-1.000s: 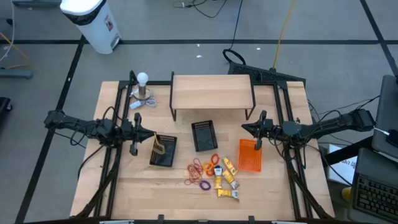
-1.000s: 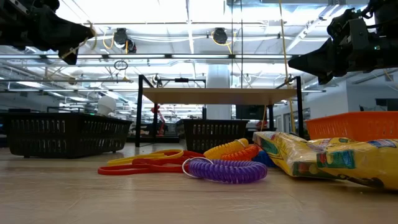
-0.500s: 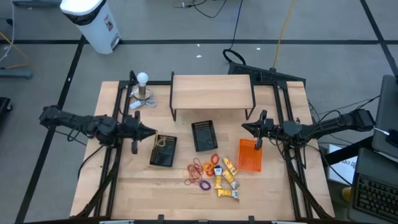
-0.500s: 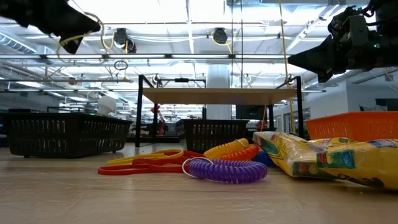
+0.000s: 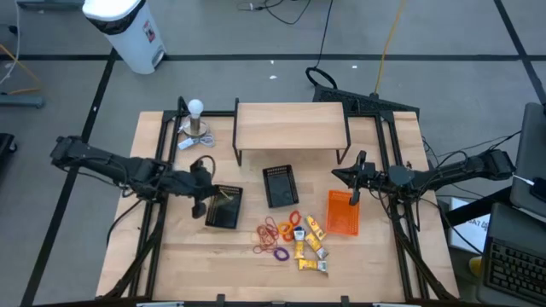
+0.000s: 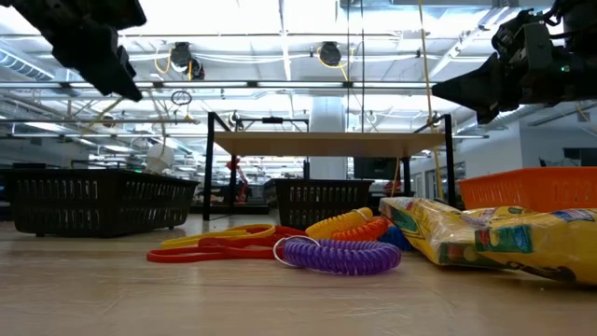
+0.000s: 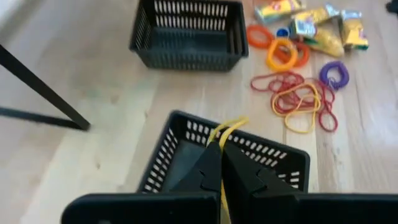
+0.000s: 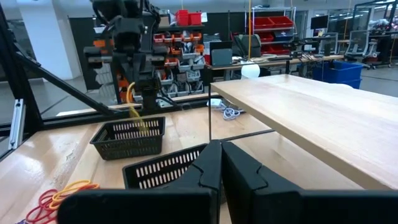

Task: Pick & Place Office Desk Supplies
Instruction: Put the yellow rubber band into the left black bin, then put the yellow spring keychain into the right black bin

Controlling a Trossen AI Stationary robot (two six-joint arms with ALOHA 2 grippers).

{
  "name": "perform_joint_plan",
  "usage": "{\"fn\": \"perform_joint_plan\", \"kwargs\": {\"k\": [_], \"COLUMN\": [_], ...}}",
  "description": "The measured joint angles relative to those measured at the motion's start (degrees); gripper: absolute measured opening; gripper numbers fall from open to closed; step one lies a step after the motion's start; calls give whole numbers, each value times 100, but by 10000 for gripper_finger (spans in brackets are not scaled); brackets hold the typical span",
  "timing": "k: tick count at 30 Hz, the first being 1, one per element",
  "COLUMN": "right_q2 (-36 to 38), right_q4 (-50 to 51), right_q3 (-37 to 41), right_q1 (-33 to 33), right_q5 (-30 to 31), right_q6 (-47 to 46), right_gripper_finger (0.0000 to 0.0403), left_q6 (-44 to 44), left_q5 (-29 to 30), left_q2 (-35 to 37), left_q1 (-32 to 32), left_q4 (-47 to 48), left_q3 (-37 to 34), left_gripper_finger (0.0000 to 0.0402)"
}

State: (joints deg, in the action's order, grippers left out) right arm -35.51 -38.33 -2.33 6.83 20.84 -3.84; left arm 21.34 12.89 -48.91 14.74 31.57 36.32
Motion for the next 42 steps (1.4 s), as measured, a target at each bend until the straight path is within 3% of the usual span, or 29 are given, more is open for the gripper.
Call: {"fn": "perform_joint_plan", "kwargs": {"k": [14, 19, 31, 35, 38, 42], "right_q2": [0, 0, 2, 0, 0, 1], "right_q4": [2, 24, -2, 0, 0, 2], "right_q3": [2, 1, 0, 0, 1, 0], "right_q1": [2, 2, 2, 2, 0, 1], "right_q5": [0, 0, -11, -20, -148, -162], "right_q6": [-34, -33, -88, -146, -131, -137], "right_gripper_finger": [0, 0, 0, 0, 0, 0], "left_q6": [392, 431, 444, -32, -479, -1465], "left_q5": [-201, -397, -442, -469, -83, 2], "left_q2": [-1431, -1636, -1144, -743, -283, 500], "left_q1": [-2, -2, -4, -1, 114, 183], "left_q4": [304, 114, 124, 341, 479, 144], "left_q3": [0, 0, 0, 94, 293, 431], "left_gripper_finger": [1, 18, 127, 168, 168, 112]}}
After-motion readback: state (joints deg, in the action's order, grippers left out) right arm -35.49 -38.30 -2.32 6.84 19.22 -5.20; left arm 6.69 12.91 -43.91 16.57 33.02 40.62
